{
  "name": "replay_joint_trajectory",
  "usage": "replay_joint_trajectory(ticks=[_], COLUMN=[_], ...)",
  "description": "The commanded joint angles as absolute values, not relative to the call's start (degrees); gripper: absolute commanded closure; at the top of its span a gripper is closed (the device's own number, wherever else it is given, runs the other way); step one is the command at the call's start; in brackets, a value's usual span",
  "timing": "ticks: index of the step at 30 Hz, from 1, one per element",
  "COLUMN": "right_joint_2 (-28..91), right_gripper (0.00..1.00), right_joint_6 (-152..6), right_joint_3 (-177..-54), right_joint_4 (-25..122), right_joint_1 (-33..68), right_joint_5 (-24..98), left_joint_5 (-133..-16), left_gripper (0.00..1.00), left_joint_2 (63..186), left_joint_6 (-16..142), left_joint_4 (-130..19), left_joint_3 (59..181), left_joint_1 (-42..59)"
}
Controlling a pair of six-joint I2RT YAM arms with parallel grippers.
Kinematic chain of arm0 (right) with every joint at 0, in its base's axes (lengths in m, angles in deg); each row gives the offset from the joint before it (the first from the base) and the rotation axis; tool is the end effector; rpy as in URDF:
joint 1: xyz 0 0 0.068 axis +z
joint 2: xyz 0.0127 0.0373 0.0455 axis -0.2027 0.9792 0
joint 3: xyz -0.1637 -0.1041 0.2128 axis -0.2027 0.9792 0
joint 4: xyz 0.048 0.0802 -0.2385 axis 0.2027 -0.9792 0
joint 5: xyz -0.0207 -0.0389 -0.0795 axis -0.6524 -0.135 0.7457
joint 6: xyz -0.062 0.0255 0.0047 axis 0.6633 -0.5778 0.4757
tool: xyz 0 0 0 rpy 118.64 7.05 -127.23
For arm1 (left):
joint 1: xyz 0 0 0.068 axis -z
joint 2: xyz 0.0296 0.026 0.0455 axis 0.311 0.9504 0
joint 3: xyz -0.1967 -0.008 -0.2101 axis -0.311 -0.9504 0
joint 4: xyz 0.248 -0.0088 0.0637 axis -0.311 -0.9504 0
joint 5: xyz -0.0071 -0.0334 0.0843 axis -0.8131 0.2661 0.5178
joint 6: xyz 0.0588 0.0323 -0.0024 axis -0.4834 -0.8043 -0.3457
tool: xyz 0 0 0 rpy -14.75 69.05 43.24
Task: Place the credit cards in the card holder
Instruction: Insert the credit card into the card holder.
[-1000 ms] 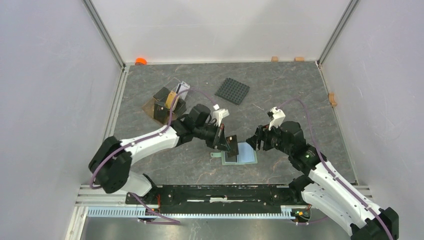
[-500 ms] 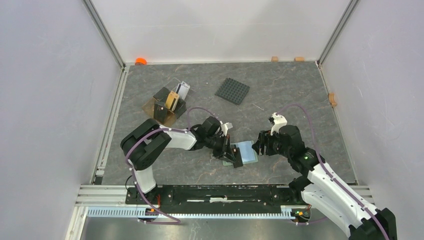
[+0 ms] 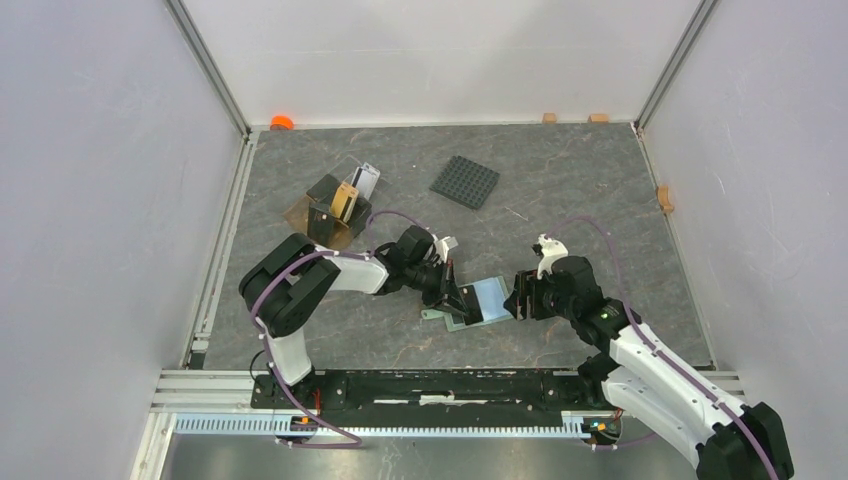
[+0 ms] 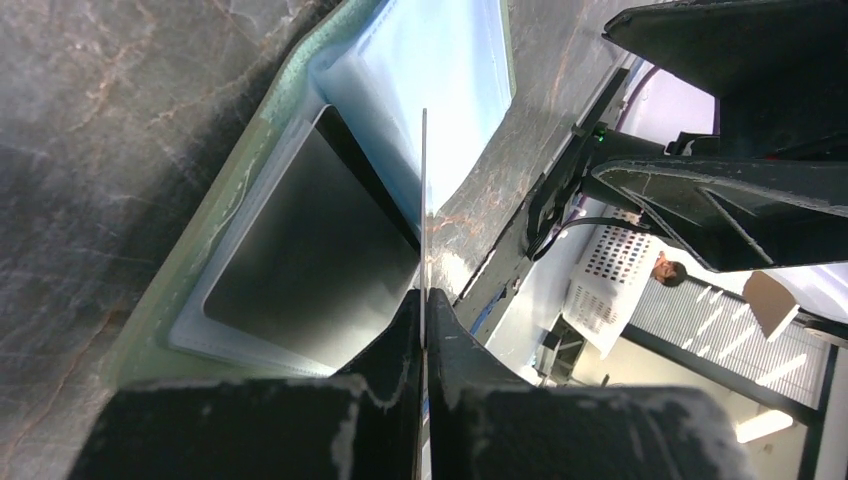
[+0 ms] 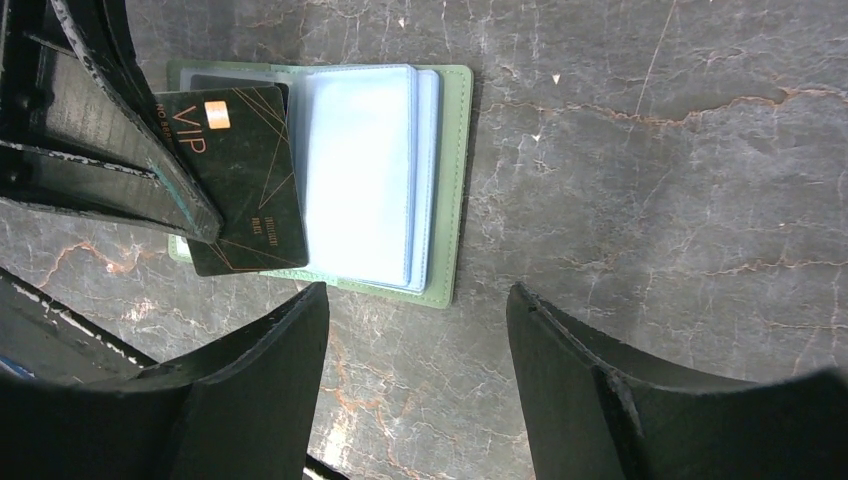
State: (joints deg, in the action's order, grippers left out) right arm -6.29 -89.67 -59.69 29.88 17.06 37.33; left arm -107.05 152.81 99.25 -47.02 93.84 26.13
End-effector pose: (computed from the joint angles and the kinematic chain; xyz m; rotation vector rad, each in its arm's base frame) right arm 0.1317 0.0800 0.1802 -0.1706 2.3752 0.5970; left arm 0.2215 -0.2649 0.1293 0.3028 2.7504 -1.4816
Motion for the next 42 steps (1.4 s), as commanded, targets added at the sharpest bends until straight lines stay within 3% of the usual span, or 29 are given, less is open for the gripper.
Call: replay_joint_trajectory(ticks=[1,15,42], right_joint_2=[-6.1,-2.7,4.3], right_gripper=[0.30,0.27,0.35], right_joint_6=[-89.5,-88.2,-94.8], right_joint_3=[-59.4,-55.2,-48.9], right_joint_4=[33.2,39.4,48.6], right_joint_1=[16.9,16.9,16.8], right_joint_5=[36.4,34.5,27.4], left_joint_5=[-108.7,-108.9,-116.4], left_gripper=[0.98,0.98,0.98], left_joint_2=[151.3,155.2,161.9], left_joint_6=[103.0,105.5,107.1], left_joint_4=[-43.3,-39.5,-33.4], left_joint_3=[92.7,91.4,90.1], left_joint_1=[25.7,23.6,20.9])
